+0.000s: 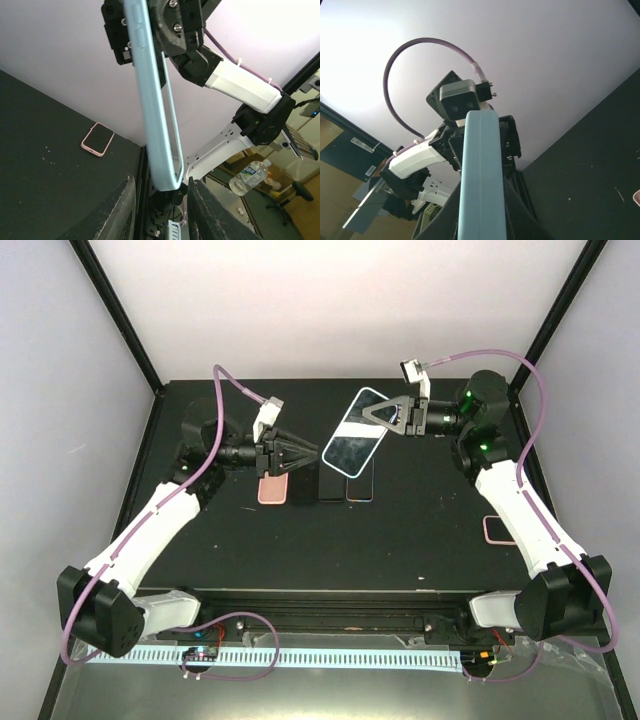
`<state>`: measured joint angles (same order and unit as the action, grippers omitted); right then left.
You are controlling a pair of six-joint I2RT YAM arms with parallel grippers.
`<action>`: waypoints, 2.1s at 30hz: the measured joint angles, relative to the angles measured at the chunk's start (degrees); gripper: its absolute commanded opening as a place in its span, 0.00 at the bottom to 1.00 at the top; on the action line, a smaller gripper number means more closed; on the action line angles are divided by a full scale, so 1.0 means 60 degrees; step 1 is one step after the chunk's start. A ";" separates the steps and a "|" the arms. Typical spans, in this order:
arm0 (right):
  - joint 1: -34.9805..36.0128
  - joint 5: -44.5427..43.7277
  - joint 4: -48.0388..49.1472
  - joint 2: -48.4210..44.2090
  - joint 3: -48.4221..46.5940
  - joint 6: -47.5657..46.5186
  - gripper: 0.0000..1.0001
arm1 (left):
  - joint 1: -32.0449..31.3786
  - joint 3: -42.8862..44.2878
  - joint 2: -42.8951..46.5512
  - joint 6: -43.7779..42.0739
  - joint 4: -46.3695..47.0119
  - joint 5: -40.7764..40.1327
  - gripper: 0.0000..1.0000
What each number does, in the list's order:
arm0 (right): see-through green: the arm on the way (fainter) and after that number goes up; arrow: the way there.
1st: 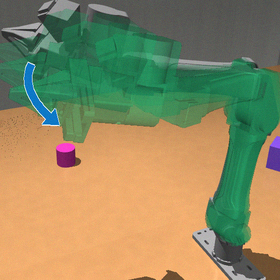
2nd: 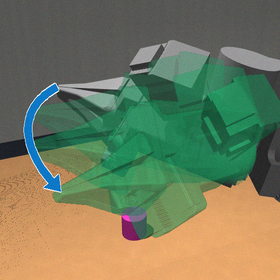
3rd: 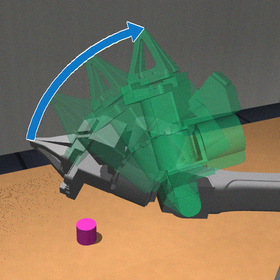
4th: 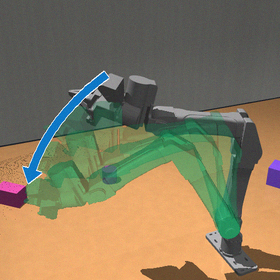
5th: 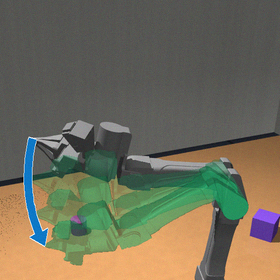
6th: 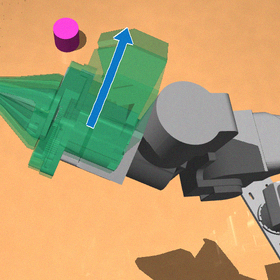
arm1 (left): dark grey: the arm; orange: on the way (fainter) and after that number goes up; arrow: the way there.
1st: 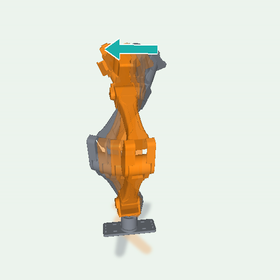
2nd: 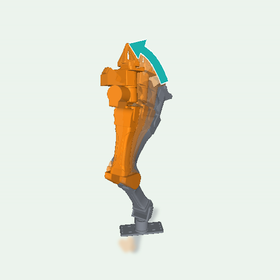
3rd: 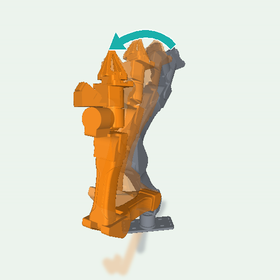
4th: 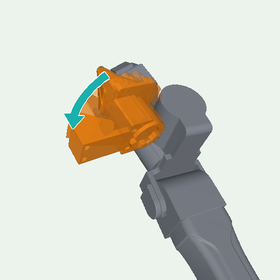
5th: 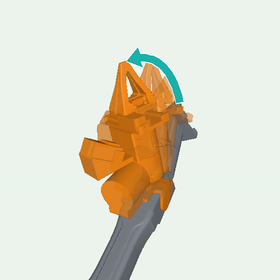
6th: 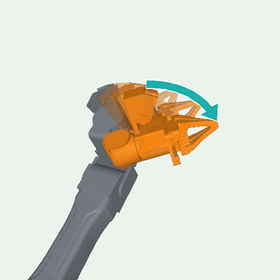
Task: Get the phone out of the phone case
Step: Remove the phone case from the phone.
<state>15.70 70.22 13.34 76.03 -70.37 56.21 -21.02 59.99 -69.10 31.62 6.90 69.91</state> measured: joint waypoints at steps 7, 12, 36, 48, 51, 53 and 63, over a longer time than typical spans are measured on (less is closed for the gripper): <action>0.0000 0.0087 0.0328 0.0000 0.0000 0.0280 0.01 | -0.0036 -0.0080 0.0000 -0.0080 -0.0135 -0.0011 0.43; 0.0000 0.0084 0.0372 -0.0004 0.0000 0.0328 0.01 | -0.0244 -0.0080 -0.0004 -0.0076 -0.0146 -0.0018 0.41; -0.0007 0.0142 0.0929 -0.0138 0.0127 0.0659 0.01 | -0.0386 -0.0423 -0.0113 0.0736 0.0845 -0.0106 0.46; -0.0007 0.0135 0.0885 -0.0142 0.0193 0.0539 0.01 | -0.0452 -0.0470 -0.0113 0.1031 0.1169 -0.0073 0.47; 0.0004 0.0135 0.0838 -0.0142 0.0222 0.0492 0.01 | -0.0452 -0.0470 -0.0113 0.1049 0.1162 -0.0084 0.45; 0.0022 0.0135 0.0801 -0.0142 0.0226 0.0466 0.01 | -0.0459 -0.0470 -0.0113 0.1013 0.1107 -0.0120 0.41; 0.0025 0.0073 0.0867 -0.0142 0.0372 0.0510 0.01 | -0.0459 -0.0419 -0.0106 -0.0029 0.0244 -0.0510 0.22</action>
<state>15.86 70.65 18.55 75.18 -68.14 59.27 -23.77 57.47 -69.73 31.44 8.36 66.85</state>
